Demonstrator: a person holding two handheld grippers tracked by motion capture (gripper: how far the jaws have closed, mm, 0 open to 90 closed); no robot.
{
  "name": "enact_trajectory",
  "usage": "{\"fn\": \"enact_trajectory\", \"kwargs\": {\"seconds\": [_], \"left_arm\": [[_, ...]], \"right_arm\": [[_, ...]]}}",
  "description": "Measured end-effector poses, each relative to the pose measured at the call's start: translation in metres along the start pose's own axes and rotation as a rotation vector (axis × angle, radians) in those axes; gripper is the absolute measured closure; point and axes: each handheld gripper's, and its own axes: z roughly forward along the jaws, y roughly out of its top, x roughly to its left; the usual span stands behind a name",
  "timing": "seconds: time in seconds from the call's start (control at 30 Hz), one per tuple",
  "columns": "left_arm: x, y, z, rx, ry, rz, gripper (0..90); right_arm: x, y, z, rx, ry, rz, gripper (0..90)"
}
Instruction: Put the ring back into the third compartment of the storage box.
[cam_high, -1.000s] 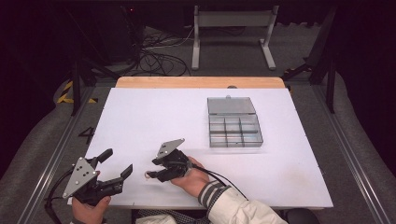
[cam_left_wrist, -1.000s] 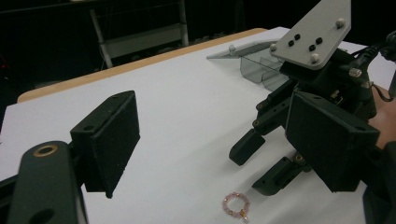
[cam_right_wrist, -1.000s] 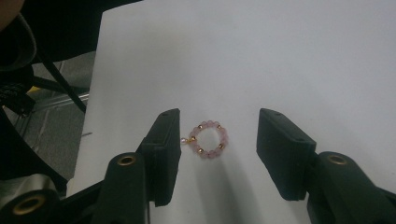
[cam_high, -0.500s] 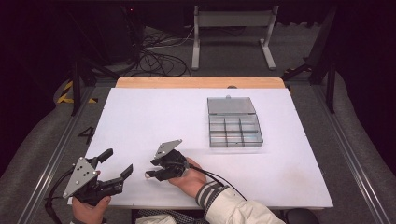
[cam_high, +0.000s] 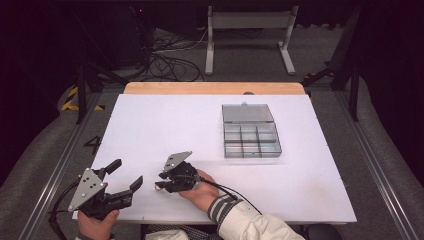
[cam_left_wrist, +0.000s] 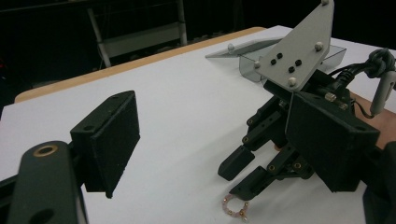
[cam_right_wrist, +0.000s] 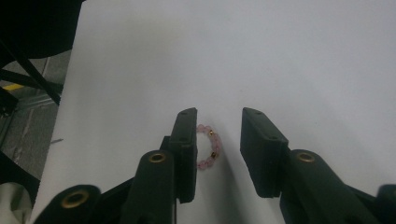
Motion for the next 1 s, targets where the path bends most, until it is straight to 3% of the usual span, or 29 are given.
{"fn": "enact_trajectory", "kwargs": {"seconds": [0.33,1.0], "left_arm": [[-0.0001,0.0,0.0001,0.0,0.003,-0.001,18.3],[-0.0001,0.0004,-0.0002,0.001,0.005,0.005,18.2]], "right_arm": [[0.0018,0.0016,0.0047,0.027,-0.01,-0.004,78.3],[0.0062,0.0029,0.0085,0.061,-0.053,-0.029,86.8]]}}
